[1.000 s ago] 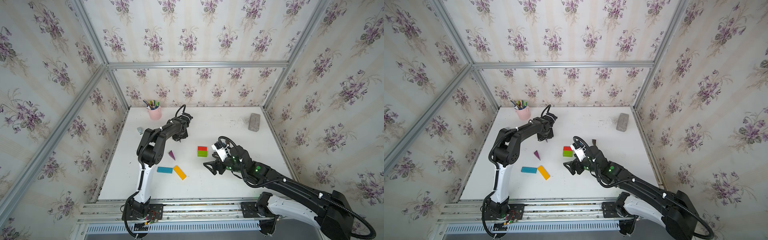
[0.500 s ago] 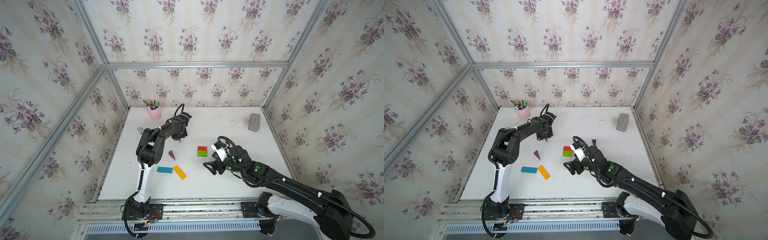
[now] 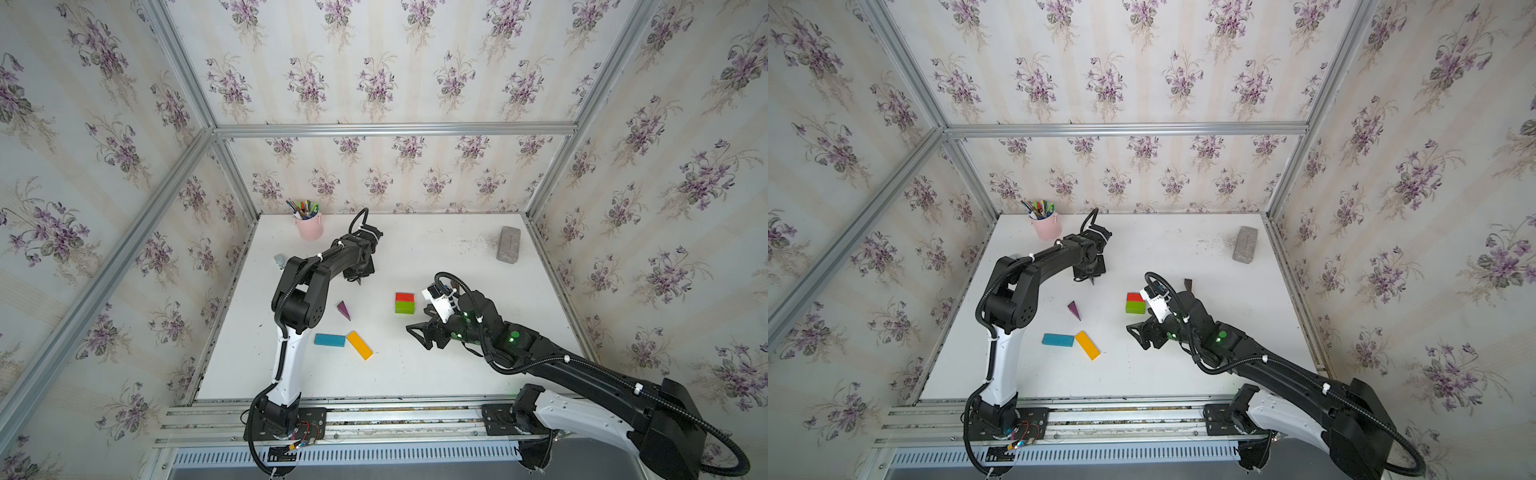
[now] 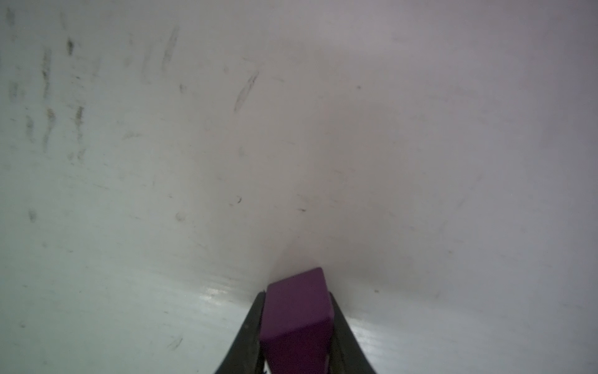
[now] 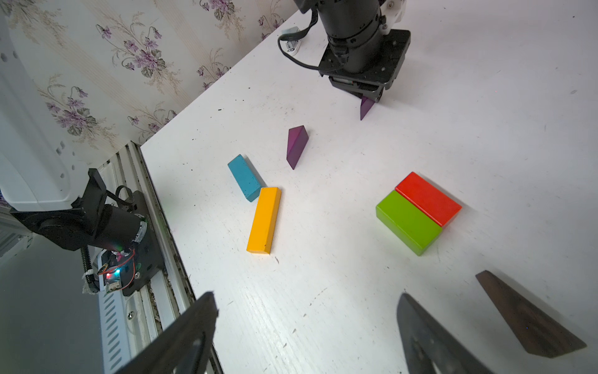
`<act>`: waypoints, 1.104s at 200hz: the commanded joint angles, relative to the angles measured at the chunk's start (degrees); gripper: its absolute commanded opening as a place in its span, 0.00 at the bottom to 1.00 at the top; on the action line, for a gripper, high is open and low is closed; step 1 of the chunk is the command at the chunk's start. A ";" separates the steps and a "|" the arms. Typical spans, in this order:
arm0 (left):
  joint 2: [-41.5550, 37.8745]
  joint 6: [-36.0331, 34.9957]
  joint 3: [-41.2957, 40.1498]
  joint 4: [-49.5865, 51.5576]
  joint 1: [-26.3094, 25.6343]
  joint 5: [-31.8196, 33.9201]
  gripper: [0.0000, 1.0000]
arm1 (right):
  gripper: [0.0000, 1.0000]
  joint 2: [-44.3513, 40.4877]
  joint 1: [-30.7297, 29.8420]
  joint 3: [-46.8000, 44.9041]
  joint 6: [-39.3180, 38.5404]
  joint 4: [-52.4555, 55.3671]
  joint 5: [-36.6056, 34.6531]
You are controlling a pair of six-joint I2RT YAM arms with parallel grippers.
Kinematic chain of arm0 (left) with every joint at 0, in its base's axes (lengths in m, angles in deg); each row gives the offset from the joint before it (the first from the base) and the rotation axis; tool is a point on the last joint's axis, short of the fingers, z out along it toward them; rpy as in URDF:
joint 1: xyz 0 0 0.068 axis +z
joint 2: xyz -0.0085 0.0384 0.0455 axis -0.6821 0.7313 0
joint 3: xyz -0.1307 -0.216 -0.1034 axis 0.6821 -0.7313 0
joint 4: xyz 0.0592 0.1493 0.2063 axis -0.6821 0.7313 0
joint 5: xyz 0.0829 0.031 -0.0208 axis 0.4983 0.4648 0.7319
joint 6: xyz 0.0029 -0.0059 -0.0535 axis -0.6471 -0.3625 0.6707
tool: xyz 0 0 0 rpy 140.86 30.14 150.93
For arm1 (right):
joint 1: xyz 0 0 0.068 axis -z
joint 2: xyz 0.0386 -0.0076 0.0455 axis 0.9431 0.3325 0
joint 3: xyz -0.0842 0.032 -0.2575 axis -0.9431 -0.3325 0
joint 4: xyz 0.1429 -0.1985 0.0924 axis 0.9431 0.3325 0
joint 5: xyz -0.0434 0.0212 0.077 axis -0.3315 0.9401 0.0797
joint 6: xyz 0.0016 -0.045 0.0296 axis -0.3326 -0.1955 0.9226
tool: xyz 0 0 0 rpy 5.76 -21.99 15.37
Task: Assemble a small pinwheel with building blocks
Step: Pick up the building block from the center of the board.
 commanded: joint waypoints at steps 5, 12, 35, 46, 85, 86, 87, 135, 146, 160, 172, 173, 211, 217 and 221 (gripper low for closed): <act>-0.39 -0.09 0.17 0.03 0.13 0.08 0.24 | 0.87 0.03 -0.05 0.10 -0.65 -0.07 -0.39; -0.41 -0.08 0.18 0.04 0.09 0.07 0.23 | 0.87 0.15 -0.05 0.13 -0.65 0.02 -0.35; -0.41 -0.03 0.04 0.03 0.09 -0.10 0.20 | 0.87 0.27 -0.05 0.19 -0.65 0.00 -0.32; -0.57 0.11 -0.16 0.01 0.03 -0.25 0.20 | 0.87 0.29 -0.02 0.21 -0.65 -0.05 -0.32; -1.59 1.18 -1.32 -0.97 -0.50 -1.37 0.19 | 0.87 0.69 -0.02 0.29 -0.65 -0.02 -0.19; -1.62 1.19 -1.32 -1.05 -0.56 -1.40 0.19 | 0.87 0.71 -0.03 0.30 -0.65 -0.05 -0.18; -1.63 1.27 -1.32 -1.05 -0.59 -1.41 0.19 | 0.87 0.68 -0.08 0.30 -0.65 -0.07 -0.21; -1.78 3.57 -0.12 -2.41 -2.66 -3.42 0.17 | 0.87 -0.74 -0.05 0.19 -0.81 1.24 -2.05; -1.66 4.11 0.49 -2.68 -3.47 -3.66 0.17 | 0.87 -1.66 0.04 0.30 -0.37 2.60 -4.17; -1.51 4.74 1.24 -3.00 -4.62 -3.81 0.16 | 0.87 -3.12 0.16 0.26 0.43 4.76 -7.24; -1.17 5.19 2.25 -3.30 -5.72 -4.22 0.17 | 0.88 -4.53 0.92 0.08 1.69 6.54 -8.80; -1.10 5.21 2.36 -3.27 -5.81 -4.23 0.16 | 0.88 -4.62 1.01 0.10 1.75 6.74 -8.83; 1.12 6.12 6.55 -3.16 -8.97 -5.19 0.16 | 0.88 -8.25 2.15 -2.19 4.14 8.06 -7.47; 1.46 6.24 6.95 -3.16 -9.41 -5.26 0.16 | 0.88 -8.65 2.15 -2.45 4.38 8.31 -7.42; 1.64 6.31 7.16 -3.16 -9.68 -5.28 0.16 | 0.88 -8.94 2.16 -2.63 4.51 8.44 -7.42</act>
